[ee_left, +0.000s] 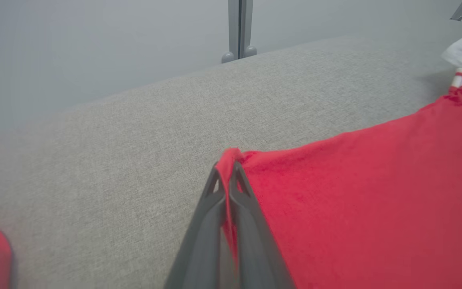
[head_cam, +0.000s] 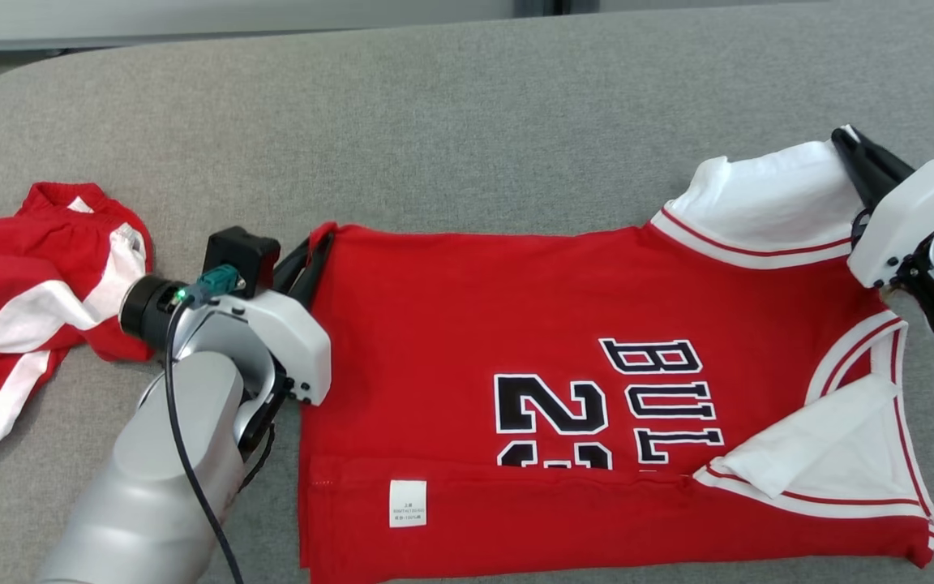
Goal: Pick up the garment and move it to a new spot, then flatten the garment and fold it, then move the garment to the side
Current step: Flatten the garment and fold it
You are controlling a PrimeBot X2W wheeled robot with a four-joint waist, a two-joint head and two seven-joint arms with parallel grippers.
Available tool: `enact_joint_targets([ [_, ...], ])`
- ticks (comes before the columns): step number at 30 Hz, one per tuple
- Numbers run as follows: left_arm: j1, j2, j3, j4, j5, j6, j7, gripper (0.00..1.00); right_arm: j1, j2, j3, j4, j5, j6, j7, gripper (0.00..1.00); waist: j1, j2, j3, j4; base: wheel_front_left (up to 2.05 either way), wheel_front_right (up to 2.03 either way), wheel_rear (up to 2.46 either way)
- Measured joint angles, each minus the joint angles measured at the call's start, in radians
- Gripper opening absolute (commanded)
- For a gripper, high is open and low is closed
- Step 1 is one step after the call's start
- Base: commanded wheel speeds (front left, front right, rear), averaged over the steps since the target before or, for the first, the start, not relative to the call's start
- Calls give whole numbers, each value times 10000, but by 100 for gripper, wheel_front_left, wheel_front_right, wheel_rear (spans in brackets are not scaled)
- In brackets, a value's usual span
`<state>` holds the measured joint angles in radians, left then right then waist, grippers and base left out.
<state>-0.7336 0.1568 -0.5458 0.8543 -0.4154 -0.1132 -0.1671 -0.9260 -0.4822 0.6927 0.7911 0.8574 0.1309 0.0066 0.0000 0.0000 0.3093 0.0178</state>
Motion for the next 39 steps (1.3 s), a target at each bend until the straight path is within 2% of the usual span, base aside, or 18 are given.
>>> enact_joint_targets([
  [17, 1519, 809, -274, -809, -178, 4, 268, 0, 1773, -408, 631, -1354, 510, 0, 199, 0, 0, 0, -1409, -649, 0, 0, 0],
  [27, 2762, 1325, -688, -2104, -117, 211, 721, 0, 3142, -545, 54, -1753, 305, 0, 449, 0, 0, 0, -1906, -696, 0, 0, 0],
  [39, 3923, 1990, -1106, -3708, 107, 616, 1156, 0, 5095, -671, -1007, -3129, -359, 0, 1710, 0, 0, 0, -2198, -689, 0, 0, 0],
])
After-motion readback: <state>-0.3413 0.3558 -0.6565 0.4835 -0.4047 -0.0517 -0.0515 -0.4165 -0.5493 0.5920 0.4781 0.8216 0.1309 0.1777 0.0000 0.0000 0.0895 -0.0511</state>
